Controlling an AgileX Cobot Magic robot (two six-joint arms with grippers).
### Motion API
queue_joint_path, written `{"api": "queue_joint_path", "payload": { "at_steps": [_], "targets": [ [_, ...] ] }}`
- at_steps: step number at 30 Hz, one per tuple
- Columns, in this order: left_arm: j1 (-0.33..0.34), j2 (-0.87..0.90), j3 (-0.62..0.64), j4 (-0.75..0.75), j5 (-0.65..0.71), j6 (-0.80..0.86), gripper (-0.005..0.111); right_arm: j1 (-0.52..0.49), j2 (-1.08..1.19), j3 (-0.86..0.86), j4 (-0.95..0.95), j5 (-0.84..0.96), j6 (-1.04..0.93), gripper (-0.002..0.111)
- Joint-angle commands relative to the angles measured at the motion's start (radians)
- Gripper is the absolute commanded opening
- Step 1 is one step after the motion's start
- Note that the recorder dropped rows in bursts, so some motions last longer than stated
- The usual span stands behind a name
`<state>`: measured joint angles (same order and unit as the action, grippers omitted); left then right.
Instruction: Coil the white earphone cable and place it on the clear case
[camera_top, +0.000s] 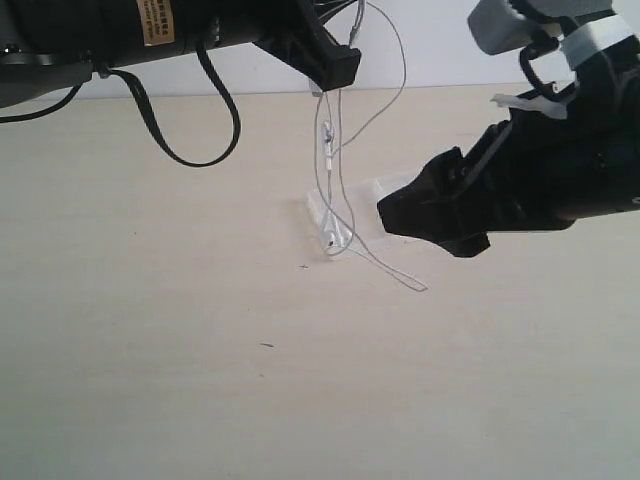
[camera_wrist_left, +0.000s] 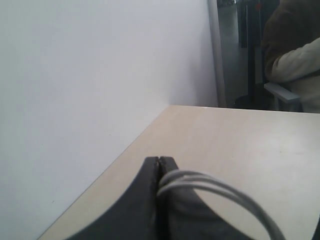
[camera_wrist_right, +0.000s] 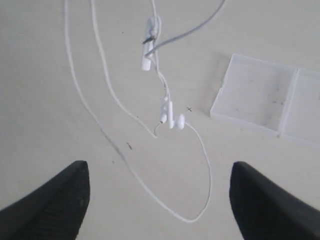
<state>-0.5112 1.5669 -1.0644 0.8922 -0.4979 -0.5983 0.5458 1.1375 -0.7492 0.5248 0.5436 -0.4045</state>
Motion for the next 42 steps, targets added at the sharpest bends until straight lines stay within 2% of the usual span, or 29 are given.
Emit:
{"api": "queue_joint_path", "payload": {
  "at_steps": [1, 6, 10, 13, 19, 25, 42],
  "targets": [
    [0.001, -0.013, 0.001, -0.013, 0.003, -0.009, 0.0, 0.001, 0.077, 0.006, 0.015, -0.083, -0.051, 0.076],
    [0.001, -0.013, 0.001, -0.013, 0.003, -0.012, 0.0, 0.001, 0.142, 0.006, 0.106, -0.127, -0.173, 0.076],
    [0.001, -0.013, 0.001, -0.013, 0.003, -0.012, 0.0, 0.001, 0.157, 0.006, 0.12, -0.166, -0.166, 0.076],
    [0.001, -0.013, 0.001, -0.013, 0.003, -0.012, 0.0, 0.001, 0.157, 0.003, 0.225, -0.176, -0.163, 0.076],
    [0.001, -0.013, 0.001, -0.013, 0.003, -0.012, 0.0, 0.001, 0.155, 0.008, 0.178, -0.145, -0.195, 0.076],
    [0.001, -0.013, 0.001, -0.013, 0.003, -0.012, 0.0, 0.001, 0.155, 0.008, 0.247, -0.15, -0.173, 0.076],
    [0.001, -0.013, 0.001, -0.013, 0.003, -0.012, 0.0, 0.001, 0.153, 0.008, 0.18, -0.146, -0.259, 0.076]
  ]
}}
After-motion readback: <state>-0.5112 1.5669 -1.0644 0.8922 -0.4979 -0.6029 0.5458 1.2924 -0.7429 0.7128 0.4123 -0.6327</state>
